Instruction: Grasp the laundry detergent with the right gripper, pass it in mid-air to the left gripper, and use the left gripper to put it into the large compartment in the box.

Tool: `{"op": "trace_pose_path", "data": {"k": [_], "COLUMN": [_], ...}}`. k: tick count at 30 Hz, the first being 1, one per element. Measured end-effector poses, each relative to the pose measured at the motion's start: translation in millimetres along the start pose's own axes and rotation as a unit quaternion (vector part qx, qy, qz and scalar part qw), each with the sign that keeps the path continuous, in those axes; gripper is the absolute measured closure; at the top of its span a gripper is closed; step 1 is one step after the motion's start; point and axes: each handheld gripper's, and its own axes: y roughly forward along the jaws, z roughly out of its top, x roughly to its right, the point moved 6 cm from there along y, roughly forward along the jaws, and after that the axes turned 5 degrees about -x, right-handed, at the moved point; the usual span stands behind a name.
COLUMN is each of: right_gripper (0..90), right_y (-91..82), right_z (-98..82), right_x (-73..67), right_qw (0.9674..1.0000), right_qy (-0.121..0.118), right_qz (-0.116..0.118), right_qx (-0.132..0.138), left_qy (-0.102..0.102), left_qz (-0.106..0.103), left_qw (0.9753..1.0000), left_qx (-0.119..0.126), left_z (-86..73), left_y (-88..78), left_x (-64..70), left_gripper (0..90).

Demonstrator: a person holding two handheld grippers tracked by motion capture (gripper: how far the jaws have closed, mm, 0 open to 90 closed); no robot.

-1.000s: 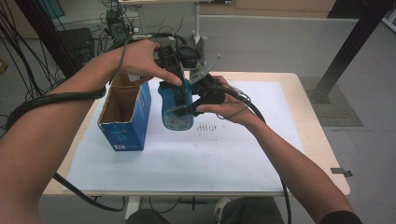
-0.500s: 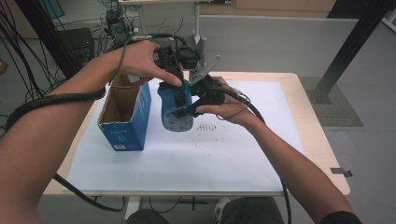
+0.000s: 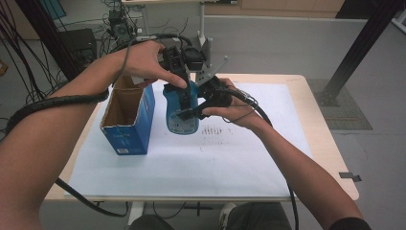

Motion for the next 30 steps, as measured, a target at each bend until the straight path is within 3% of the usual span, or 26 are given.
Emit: {"op": "trace_pose_path", "data": {"k": [8, 13, 14, 30], "right_gripper": [44.4, 44.4, 44.4, 44.4], "right_y": [-0.1, -2.8, -0.8, -2.8], "right_z": [0.4, -1.3, 1.4, 0.6], "right_x": [0.5, -3.2, 0.3, 0.6], "right_qw": [1.0, 0.9998, 0.9999, 0.9999], "right_qy": [-0.005, 0.017, -0.011, -0.007], "right_qz": [-0.001, 0.004, 0.004, 0.005], "right_qx": [0.002, -0.01, 0.008, 0.011], "left_qy": [0.003, 0.001, 0.004, 0.006], "left_qz": [0.001, -0.001, 0.001, 0.0], "left_qw": [1.0, 1.0, 1.0, 1.0], "left_qx": [-0.004, -0.005, -0.006, -0.002], "left_z": [-0.7, -0.2, 0.2, 5.3], "left_y": [0.5, 2.3, 2.5, 1.0], "left_x": [-0.7, -0.2, -0.5, -0.7], "left_gripper": [7.0, 7.0, 7.0, 7.0]}}
